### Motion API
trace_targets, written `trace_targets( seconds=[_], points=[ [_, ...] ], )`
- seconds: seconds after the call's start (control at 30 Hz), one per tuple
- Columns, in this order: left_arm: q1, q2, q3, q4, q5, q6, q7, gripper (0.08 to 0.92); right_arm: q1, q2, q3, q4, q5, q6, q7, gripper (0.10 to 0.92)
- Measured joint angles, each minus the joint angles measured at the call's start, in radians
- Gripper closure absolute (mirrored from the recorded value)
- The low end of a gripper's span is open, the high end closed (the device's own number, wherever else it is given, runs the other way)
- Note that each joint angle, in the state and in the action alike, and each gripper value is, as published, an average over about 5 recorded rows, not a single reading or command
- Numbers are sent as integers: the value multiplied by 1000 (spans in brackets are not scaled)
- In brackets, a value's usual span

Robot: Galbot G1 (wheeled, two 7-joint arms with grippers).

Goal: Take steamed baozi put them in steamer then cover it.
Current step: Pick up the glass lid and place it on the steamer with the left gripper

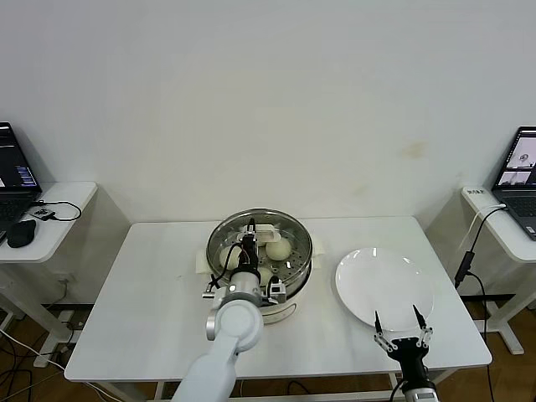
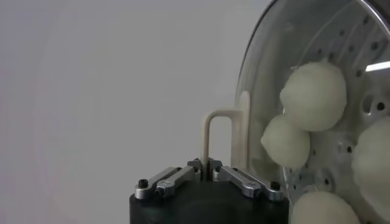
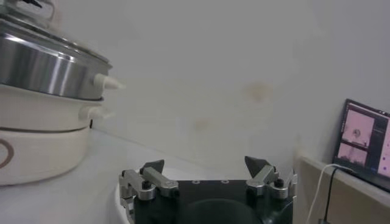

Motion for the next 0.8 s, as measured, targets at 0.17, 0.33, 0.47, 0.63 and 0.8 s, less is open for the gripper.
trace_targets(
  seconds=[0.17,0.33,0.47,0.63,0.8],
  points=[
    [6,-13,-3,7,12,-5,-8,865,-1,-3,-2,-1,0,0,-1,203],
    [14,-18,-9,7,20,-8,-11,865,-4,-5,-3,-1,0,-1,-2,202],
    [21,-19,-11,2,22,-10,-11,865,-4,-6,-6,-1,-1,-1,-2,203],
    [25,-23,-15,2,25,-13,-15,865,-4,-7,-10,-1,-1,-3,-3,202],
    [32,-29,-22,5,26,-19,-20,857,-2,-9,-11,-3,-1,-3,-4,203]
  ],
)
